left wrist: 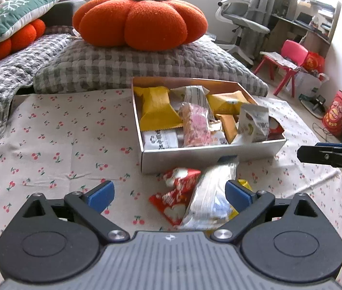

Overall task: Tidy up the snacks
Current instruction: 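Move the left gripper to a clear wrapped bar while the right approaches a yellow biscuit pack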

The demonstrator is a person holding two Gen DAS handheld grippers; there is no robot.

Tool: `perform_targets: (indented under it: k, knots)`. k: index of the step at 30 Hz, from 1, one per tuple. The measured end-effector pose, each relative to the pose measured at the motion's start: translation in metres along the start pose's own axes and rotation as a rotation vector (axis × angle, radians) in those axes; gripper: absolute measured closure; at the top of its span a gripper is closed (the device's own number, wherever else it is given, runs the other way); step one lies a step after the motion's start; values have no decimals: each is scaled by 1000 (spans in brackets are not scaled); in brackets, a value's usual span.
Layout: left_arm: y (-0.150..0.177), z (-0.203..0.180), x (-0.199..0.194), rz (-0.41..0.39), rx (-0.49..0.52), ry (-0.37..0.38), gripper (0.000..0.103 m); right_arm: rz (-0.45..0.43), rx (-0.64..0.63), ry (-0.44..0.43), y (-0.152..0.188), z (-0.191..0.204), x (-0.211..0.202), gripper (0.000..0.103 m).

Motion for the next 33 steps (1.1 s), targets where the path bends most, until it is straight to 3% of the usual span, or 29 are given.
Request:
perform_targets:
  k: [11,22,24,26,33]
  knots:
    - [25,5,1,15,28,-16,1,93,-93,15,35,4,7,5]
    - [26,-8,3,4,18,139,1,165,-229,-67,56,36,22,5]
    - [26,-11,6,31,19,153,8,178,-251,-87,59,40,24,5]
    - [27,-13,12,60,7,171,20,189,-267,-88,62,42,26,5]
    - [25,-17,20,97,-44,229,41,209,-283,-79,68,42,30,5]
Point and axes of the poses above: each gripper's, at about its wrist camera, not at the fingertips, and x roughly the way its jaws point, z to its left, y to its underside, the point moved 4 cm from there along x, roughly the way its jaws point, and after that the axes turned 12 degrees about -y, right-handed, at the moved point
